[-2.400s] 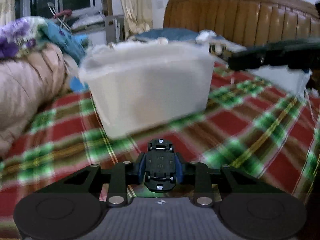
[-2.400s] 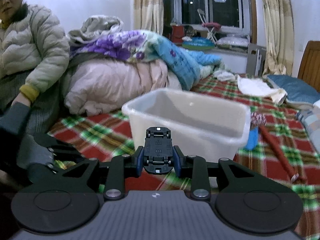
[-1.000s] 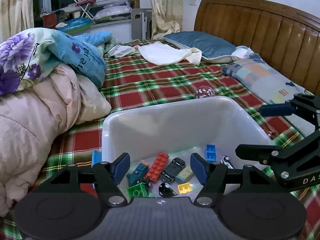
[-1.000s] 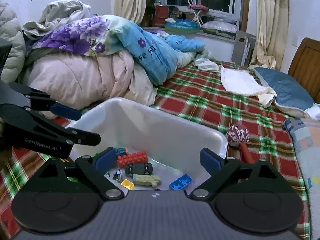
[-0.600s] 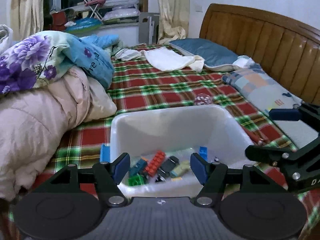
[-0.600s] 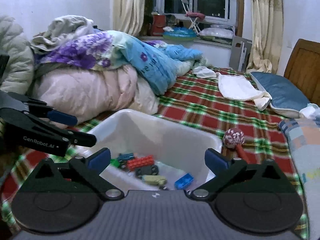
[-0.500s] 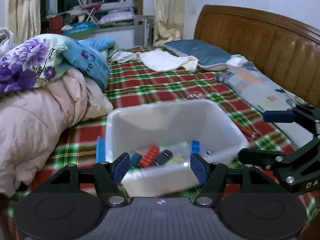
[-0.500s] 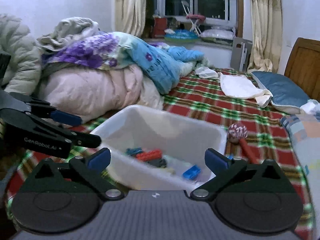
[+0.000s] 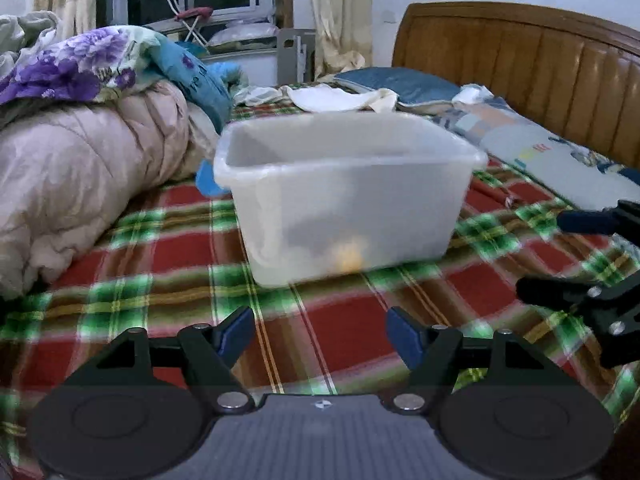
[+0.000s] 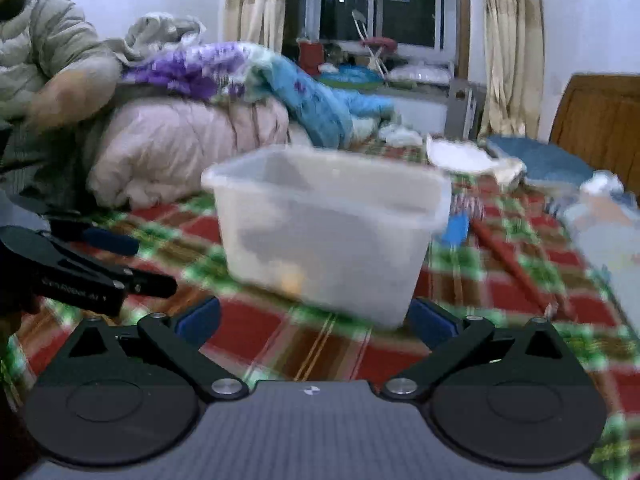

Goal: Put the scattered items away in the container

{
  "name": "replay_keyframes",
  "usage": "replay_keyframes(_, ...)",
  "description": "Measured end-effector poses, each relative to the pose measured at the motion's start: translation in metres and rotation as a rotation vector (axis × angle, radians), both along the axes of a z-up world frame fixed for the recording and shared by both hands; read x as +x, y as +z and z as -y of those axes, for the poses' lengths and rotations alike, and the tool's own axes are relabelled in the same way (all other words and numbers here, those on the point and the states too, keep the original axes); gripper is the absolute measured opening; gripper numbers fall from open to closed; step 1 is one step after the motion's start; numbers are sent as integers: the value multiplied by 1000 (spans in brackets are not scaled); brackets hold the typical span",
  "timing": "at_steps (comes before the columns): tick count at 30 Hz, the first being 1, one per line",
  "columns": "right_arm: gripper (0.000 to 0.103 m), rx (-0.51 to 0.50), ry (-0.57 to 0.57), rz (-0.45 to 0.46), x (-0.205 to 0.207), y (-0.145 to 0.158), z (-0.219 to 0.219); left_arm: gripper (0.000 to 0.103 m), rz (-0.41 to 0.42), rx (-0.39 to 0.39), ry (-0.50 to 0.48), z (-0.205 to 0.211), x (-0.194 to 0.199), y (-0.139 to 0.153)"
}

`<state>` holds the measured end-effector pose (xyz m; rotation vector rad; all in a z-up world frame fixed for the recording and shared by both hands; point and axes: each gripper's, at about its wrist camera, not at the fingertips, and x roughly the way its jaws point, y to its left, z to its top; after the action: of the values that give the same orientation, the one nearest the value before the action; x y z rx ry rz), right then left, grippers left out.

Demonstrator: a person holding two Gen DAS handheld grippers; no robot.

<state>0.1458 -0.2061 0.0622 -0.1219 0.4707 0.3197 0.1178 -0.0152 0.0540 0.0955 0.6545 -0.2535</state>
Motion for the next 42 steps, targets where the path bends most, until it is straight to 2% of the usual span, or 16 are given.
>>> replay_keyframes(4,103,-5,14,13,28,35,1,76,-11,24,4,8,34,32)
replay_keyframes(9,103,-37,41,-13,77,72,-4,76,-16,70,2,21,85,72)
replay_keyframes(15,103,-40,44,-101,125,88,-7,76,-24,90,15,25,123,98)
replay_keyframes(20,103,-56,45,-194,151,83,-4,76,-116,71,44,21,154,98)
replay_keyframes(28,103,-45,16,-334,183,68,0,76,-240,108,47,31,178,78)
replay_keyframes(42,103,-81,9,-370,190,60,-2,76,-311,109,51,36,187,61)
